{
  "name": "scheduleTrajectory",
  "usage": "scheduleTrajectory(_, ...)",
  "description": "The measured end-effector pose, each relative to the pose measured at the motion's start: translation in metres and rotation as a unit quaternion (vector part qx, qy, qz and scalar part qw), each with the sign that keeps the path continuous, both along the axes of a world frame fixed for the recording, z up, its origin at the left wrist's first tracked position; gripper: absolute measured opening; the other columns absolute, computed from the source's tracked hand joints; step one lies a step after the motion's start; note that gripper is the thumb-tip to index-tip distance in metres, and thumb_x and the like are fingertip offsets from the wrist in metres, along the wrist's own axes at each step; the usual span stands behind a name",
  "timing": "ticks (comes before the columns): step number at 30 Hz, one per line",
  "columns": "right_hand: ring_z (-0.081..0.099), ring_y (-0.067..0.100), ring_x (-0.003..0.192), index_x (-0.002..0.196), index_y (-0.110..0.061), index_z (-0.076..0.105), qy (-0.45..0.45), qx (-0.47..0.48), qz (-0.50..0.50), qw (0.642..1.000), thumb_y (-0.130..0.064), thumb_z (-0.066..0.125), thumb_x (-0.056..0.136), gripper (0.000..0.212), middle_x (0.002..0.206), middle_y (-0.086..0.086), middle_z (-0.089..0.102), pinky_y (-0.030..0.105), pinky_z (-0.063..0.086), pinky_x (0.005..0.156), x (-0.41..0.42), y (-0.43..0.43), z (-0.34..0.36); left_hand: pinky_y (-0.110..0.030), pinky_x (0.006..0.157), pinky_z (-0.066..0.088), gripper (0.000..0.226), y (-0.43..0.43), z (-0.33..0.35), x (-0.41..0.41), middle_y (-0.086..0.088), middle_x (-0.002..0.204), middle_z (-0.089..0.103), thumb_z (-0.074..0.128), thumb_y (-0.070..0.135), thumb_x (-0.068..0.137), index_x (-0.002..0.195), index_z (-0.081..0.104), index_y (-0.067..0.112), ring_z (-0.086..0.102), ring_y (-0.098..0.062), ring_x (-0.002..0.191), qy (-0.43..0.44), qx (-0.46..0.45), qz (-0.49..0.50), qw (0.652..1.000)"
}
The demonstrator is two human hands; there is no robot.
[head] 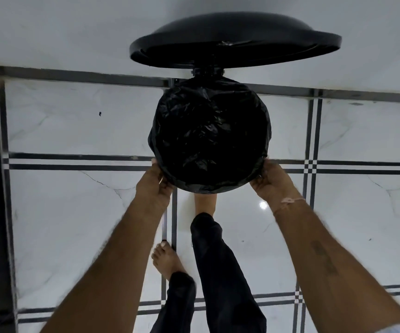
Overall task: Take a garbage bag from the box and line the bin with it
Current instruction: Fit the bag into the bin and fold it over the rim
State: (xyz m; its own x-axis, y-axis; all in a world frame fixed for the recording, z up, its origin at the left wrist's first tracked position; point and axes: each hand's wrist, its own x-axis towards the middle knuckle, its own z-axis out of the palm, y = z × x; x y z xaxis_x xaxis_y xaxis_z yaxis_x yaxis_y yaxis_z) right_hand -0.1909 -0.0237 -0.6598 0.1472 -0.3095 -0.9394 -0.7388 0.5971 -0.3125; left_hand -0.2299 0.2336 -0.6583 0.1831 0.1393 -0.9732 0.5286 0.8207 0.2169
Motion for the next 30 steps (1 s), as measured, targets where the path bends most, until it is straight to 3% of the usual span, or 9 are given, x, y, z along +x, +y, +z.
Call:
scheduleTrajectory(3, 0.068, 0.024, 0.108, 0.124, -0.013, 0.064, -0.014, -0.14, 0.096, 0.985, -0.04, 0.051, 0.105, 0.036, 0.119, 0.005, 0.07, 0.038, 0.056, 0.086, 0.008, -0.005, 0.002, -0.034, 0.087, 0.056, 0.026, 0.003, 0.003, 0.012, 0.001, 0.102, 0.066, 0.053, 0.038, 0.104, 0.106, 0.065, 0.015, 0.063, -0.017, 0.097, 0.023, 0.203, -0.082, 0.975)
scheduleTrajectory(6, 0.064, 0.021, 0.112, 0.118, -0.016, 0.065, -0.148, -0.388, 0.239, 0.878, -0.041, 0.053, 0.1, 0.033, 0.116, -0.001, 0.067, 0.04, 0.054, 0.099, 0.026, 0.002, 0.009, -0.043, 0.094, 0.056, 0.031, 0.009, 0.004, 0.037, 0.005, 0.103, 0.066, 0.053, 0.05, 0.093, 0.103, 0.063, 0.022, 0.064, -0.017, 0.099, -0.056, 0.442, -0.21, 0.87)
scheduleTrajectory(8, 0.065, 0.018, 0.107, 0.113, -0.019, 0.069, -0.221, -0.418, 0.327, 0.818, -0.041, 0.053, 0.1, 0.03, 0.112, -0.002, 0.07, 0.04, 0.054, 0.097, 0.043, 0.008, 0.011, -0.043, 0.094, 0.055, 0.029, 0.01, 0.003, 0.061, 0.007, 0.109, 0.07, 0.052, 0.051, 0.093, 0.107, 0.066, 0.03, 0.066, -0.016, 0.102, -0.101, 0.479, -0.292, 0.822)
scheduleTrajectory(13, 0.07, 0.014, 0.097, 0.105, -0.019, 0.078, -0.211, -0.362, 0.409, 0.811, -0.043, 0.06, 0.098, 0.031, 0.098, -0.006, 0.077, 0.033, 0.056, 0.095, 0.096, 0.016, 0.018, -0.026, 0.077, 0.046, 0.031, 0.013, 0.003, 0.109, 0.005, 0.088, 0.07, 0.051, 0.04, 0.102, 0.098, 0.071, 0.016, 0.064, -0.014, 0.085, -0.164, 0.468, -0.385, 0.779)
scheduleTrajectory(16, 0.075, 0.02, 0.085, 0.09, -0.013, 0.079, -0.181, -0.238, 0.389, 0.871, -0.045, 0.073, 0.089, 0.033, 0.089, 0.001, 0.079, 0.039, 0.061, 0.089, 0.127, 0.012, 0.016, -0.029, 0.066, 0.043, 0.044, 0.021, -0.004, 0.129, 0.007, 0.063, 0.057, 0.053, 0.048, 0.099, 0.07, 0.06, 0.015, 0.054, -0.013, 0.066, -0.155, 0.421, -0.421, 0.788)
scheduleTrajectory(19, 0.074, 0.015, 0.061, 0.096, -0.004, 0.074, -0.164, -0.074, 0.33, 0.927, -0.023, 0.075, 0.094, 0.019, 0.075, 0.004, 0.076, 0.027, 0.061, 0.061, 0.15, 0.013, 0.023, -0.026, 0.065, 0.049, 0.037, 0.024, -0.003, 0.145, 0.012, 0.057, 0.061, 0.065, 0.048, 0.091, 0.066, 0.066, 0.021, 0.061, -0.012, 0.062, -0.167, 0.332, -0.419, 0.828)
scheduleTrajectory(23, 0.071, 0.018, 0.088, 0.101, -0.014, 0.072, -0.079, 0.011, 0.363, 0.928, -0.032, 0.069, 0.098, 0.019, 0.09, 0.0, 0.073, 0.03, 0.064, 0.076, 0.167, 0.008, 0.02, -0.013, 0.044, 0.046, 0.017, 0.026, 0.003, 0.162, 0.011, 0.059, 0.068, 0.067, 0.028, 0.096, 0.085, 0.069, 0.015, 0.066, -0.004, 0.054, -0.158, 0.214, -0.371, 0.89)
scheduleTrajectory(26, 0.073, 0.02, 0.097, 0.11, -0.014, 0.071, -0.064, 0.023, 0.373, 0.925, -0.036, 0.069, 0.097, 0.026, 0.099, 0.004, 0.076, 0.035, 0.062, 0.093, 0.17, 0.008, 0.014, -0.022, 0.054, 0.056, 0.016, 0.029, 0.006, 0.168, 0.004, 0.068, 0.075, 0.068, 0.027, 0.096, 0.096, 0.072, 0.012, 0.072, -0.013, 0.066, -0.13, 0.128, -0.355, 0.917)
scheduleTrajectory(30, 0.068, 0.013, 0.069, 0.09, -0.011, 0.069, -0.146, -0.032, 0.358, 0.922, -0.026, 0.066, 0.101, 0.019, 0.08, 0.003, 0.068, 0.028, 0.063, 0.066, 0.165, 0.002, 0.009, -0.029, 0.065, 0.06, 0.02, 0.028, 0.001, 0.166, -0.001, 0.08, 0.076, 0.075, 0.036, 0.091, 0.088, 0.071, 0.016, 0.073, -0.016, 0.071, -0.135, 0.156, -0.328, 0.922)
